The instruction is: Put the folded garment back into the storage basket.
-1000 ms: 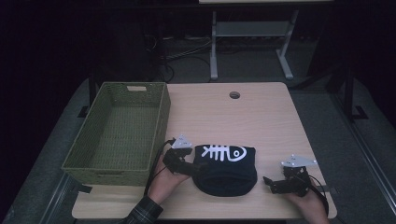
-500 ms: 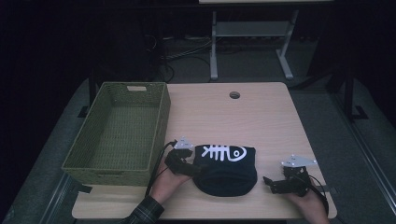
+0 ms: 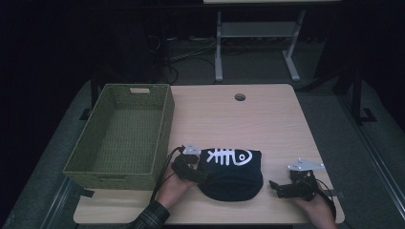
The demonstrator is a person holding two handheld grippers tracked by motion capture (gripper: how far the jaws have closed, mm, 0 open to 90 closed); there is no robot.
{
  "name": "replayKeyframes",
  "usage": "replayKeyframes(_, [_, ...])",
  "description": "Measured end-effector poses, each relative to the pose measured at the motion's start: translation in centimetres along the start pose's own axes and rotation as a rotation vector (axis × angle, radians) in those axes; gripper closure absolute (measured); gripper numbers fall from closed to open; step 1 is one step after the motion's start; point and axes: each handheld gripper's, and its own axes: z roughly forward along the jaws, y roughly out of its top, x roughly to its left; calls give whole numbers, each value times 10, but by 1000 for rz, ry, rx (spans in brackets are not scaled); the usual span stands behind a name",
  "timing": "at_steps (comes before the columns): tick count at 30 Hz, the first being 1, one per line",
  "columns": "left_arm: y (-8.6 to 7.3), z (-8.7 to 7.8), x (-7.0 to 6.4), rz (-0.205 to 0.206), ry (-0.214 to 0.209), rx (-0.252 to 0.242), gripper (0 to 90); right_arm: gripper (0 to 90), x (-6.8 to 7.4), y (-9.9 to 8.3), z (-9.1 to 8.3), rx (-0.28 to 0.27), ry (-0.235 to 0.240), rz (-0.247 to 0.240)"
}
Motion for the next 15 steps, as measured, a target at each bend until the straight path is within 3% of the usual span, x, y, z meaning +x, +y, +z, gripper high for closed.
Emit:
replayKeyframes(5, [0,0,-2,17,-15,-3,312,26,0,0,0,0,0,1])
replayKeyframes(15, [3,2,0,-3,-107,16,619,26,0,0,0,0,-1,2])
